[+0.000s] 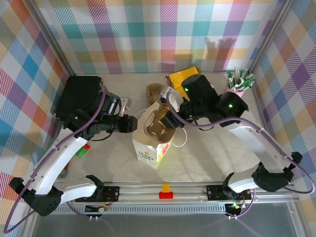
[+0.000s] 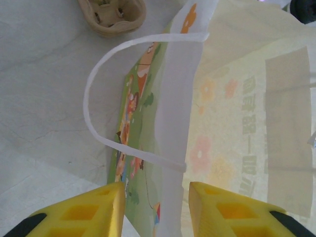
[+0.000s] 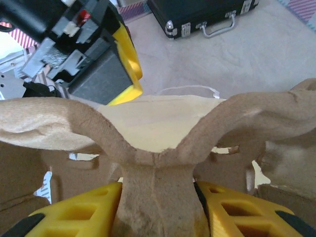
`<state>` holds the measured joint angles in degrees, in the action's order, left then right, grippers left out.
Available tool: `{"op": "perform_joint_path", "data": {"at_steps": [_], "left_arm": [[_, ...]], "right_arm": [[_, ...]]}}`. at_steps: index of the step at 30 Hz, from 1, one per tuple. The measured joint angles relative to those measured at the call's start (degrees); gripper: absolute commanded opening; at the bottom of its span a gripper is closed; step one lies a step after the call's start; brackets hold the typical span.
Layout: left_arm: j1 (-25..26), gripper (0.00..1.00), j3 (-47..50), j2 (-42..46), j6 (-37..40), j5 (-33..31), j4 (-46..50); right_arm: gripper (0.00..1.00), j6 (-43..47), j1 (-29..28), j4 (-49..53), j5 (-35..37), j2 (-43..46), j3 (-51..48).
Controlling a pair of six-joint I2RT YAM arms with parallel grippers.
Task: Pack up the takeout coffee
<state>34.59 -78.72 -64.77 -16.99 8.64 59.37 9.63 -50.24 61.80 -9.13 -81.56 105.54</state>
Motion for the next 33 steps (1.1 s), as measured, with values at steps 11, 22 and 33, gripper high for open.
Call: {"op": "perform_joint_path", "data": {"at_steps": [11,22,33], "left_arm": [[0.1,0.33,3.5,1.3,3.2,4.0,-1.5],[0.1,0.17,3.5,1.3,4.9,5.3,-2.8],[0.1,0.08,3.5,1.3,5.6,6.9,-2.8]], "right_arm": [[0.42,0.1,0.0,6.5,-3.7,-7.6,3.7],[0.42,2.9,0.5,6.3,-7.8,-10.4,4.0],[0.42,3.3,3.4,2.9,-9.9,-11.1,0.1]]}}
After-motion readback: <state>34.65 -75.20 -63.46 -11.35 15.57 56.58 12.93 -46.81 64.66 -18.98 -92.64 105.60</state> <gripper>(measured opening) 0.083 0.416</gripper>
